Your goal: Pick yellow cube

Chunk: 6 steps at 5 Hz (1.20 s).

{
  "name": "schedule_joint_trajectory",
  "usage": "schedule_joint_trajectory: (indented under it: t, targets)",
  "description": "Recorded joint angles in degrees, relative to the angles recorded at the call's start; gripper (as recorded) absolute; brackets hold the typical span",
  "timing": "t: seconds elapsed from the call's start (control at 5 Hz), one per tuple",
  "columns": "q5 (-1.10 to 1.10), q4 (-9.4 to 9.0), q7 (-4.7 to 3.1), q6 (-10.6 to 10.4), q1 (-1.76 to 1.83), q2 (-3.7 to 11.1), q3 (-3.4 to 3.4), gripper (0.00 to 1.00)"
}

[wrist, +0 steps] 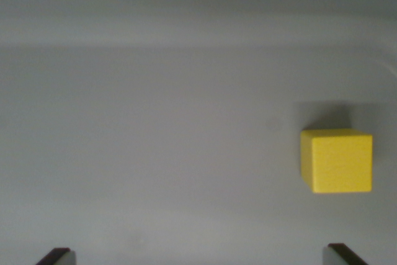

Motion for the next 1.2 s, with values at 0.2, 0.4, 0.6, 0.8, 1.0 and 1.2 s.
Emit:
schedule_joint_trajectory:
  t: [0.2, 0.4, 0.6, 0.8, 1.0, 1.2]
  targets:
    - [0.0, 0.0, 0.0, 0.0, 0.0, 0.0, 0.0, 0.0]
    - [0.27, -0.27, -1.3, -2.44, -1.05, 2.72, -0.55, 0.0]
    - [0.27, -0.27, -1.3, -2.44, -1.05, 2.72, -0.55, 0.0]
    - [0.52, -0.53, -2.55, -4.77, -2.04, 5.31, -1.07, 0.0]
    - [0.52, -0.53, -2.55, -4.77, -2.04, 5.31, -1.07, 0.0]
    - [0.77, -0.79, -3.79, -7.1, -3.04, 7.91, -1.6, 0.0]
